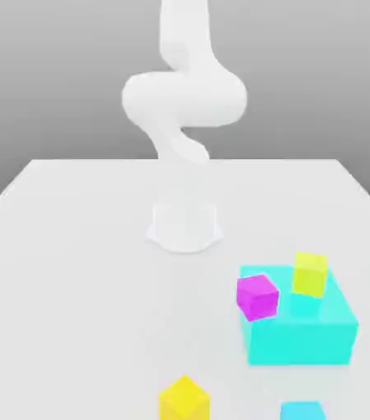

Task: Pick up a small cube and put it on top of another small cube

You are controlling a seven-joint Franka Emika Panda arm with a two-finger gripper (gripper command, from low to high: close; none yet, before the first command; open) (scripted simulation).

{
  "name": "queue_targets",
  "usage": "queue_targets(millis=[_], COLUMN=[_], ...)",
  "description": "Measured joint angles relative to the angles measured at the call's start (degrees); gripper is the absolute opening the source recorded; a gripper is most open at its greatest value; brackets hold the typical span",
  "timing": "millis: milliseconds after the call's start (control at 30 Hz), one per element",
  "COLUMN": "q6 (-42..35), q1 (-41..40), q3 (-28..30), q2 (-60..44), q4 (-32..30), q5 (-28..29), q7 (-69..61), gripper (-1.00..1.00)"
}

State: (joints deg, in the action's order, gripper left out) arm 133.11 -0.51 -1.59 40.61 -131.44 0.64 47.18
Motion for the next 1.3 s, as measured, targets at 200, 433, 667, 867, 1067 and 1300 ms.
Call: queue_targets(millis=[200, 433, 667, 867, 1067, 1300], q6=[3.20, 6.81, 10.42, 13.67, 18.63, 22.82], q1=[-0.91, -1.11, 0.72, 2.67, 4.84, 6.29], q3=[-3.76, -7.38, -9.24, -9.81, -9.72, -7.99], q2=[-12.79, -27.34, -41.90, -54.16, -66.30, -71.91], q4=[0.86, 1.84, 2.83, 3.61, 4.86, 6.06], q5=[2.17, 5.33, 8.38, 9.33, 9.88, 11.52], q7=[3.70, 8.40, 13.02, 15.82, 17.86, 19.12], gripper=[0.00, 0.00, 0.00, 0.00, 0.00, -1.00])
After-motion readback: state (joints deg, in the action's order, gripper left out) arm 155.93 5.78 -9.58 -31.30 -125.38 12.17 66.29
